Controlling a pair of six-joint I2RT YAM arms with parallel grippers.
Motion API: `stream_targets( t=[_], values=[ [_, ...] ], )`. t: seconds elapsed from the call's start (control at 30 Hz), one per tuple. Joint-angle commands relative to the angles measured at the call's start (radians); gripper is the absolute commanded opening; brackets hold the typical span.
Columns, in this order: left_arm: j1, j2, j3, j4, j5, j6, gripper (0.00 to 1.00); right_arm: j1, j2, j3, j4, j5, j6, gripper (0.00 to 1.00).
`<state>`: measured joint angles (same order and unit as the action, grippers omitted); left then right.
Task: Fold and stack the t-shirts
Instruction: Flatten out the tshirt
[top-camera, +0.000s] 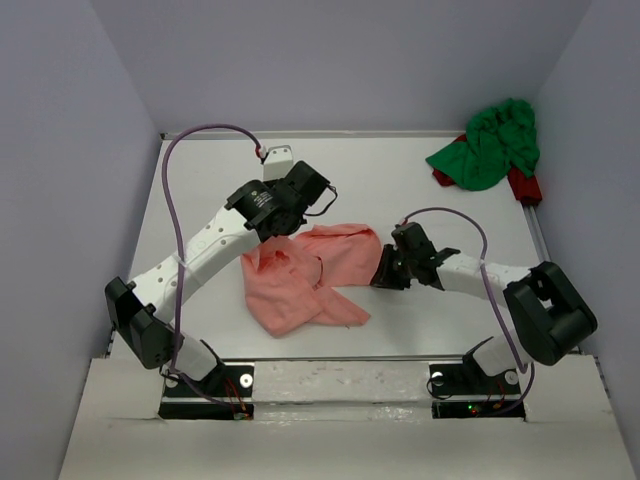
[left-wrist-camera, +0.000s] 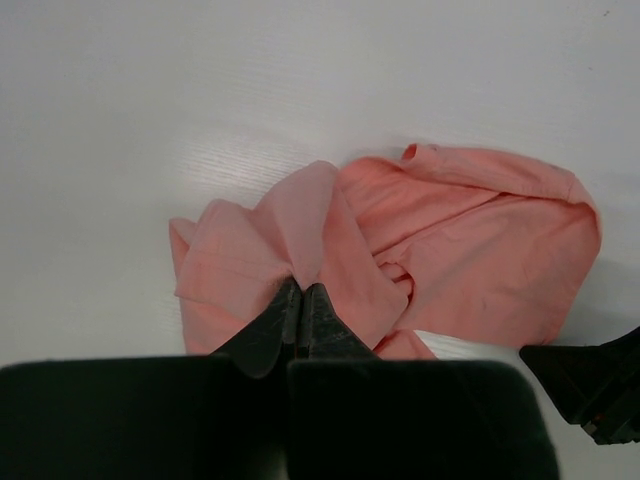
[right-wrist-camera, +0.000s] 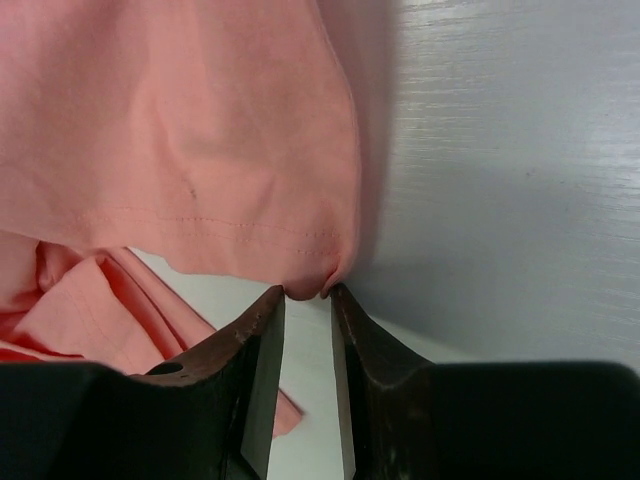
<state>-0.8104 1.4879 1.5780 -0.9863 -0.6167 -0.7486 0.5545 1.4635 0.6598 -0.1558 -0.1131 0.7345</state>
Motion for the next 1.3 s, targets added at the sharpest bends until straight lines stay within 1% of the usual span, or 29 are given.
stream_targets(
  t=[0.0, 0.1, 0.17, 0.2, 0.23, 0.27, 0.33, 0.53, 0.57, 0.67, 0.8, 0.83, 1.13, 1.23, 1.27],
  values=[
    [0.004, -0.061, -0.033, 0.028, -0.003, 0.017, 0.0, 0.019, 0.03, 0.027, -0.008, 0.029, 0.002, 0.3],
    [0.005, -0.078, -0.049, 0.034, 0.005, 0.015, 0.0, 0.019, 0.038, 0.043, -0.024, 0.044, 0.005, 0.31],
    [0.005, -0.083, -0.053, 0.031, 0.006, 0.015, 0.0, 0.028, 0.031, 0.049, -0.027, 0.065, 0.011, 0.34],
    [0.007, -0.09, -0.058, 0.034, 0.005, 0.017, 0.0, 0.041, 0.026, 0.05, -0.036, 0.073, 0.014, 0.36],
    [0.007, -0.094, -0.065, 0.034, 0.0, 0.017, 0.0, 0.041, 0.015, 0.054, -0.045, 0.102, 0.023, 0.41],
    [0.007, -0.097, -0.067, 0.038, 0.002, 0.017, 0.0, 0.053, 0.006, 0.054, -0.053, 0.108, 0.026, 0.43],
    [0.01, -0.101, -0.069, 0.041, 0.009, 0.02, 0.0, 0.062, -0.021, 0.05, -0.074, 0.168, 0.045, 0.47],
    [0.014, -0.087, -0.064, 0.063, 0.02, 0.04, 0.0, 0.062, -0.068, 0.043, -0.131, 0.234, 0.059, 0.49],
    [0.014, -0.08, -0.062, 0.064, 0.026, 0.043, 0.0, 0.062, -0.069, 0.047, -0.149, 0.259, 0.062, 0.49],
    [0.014, -0.077, -0.064, 0.071, 0.031, 0.052, 0.0, 0.062, -0.054, 0.067, -0.16, 0.27, 0.059, 0.49],
    [0.016, -0.084, -0.05, 0.055, 0.023, 0.054, 0.0, 0.062, -0.005, 0.096, -0.162, 0.276, 0.046, 0.45],
    [0.016, -0.087, -0.05, 0.051, 0.02, 0.054, 0.0, 0.062, 0.0, 0.101, -0.159, 0.268, 0.048, 0.4],
    [0.025, -0.113, -0.065, 0.054, 0.029, 0.06, 0.0, 0.062, 0.075, 0.146, -0.136, 0.256, 0.043, 0.36],
    [0.027, -0.115, -0.069, 0.054, 0.028, 0.063, 0.0, 0.062, 0.077, 0.146, -0.129, 0.251, 0.045, 0.33],
    [0.027, -0.118, -0.069, 0.054, 0.026, 0.066, 0.0, 0.062, 0.077, 0.144, -0.129, 0.248, 0.046, 0.3]
  ],
)
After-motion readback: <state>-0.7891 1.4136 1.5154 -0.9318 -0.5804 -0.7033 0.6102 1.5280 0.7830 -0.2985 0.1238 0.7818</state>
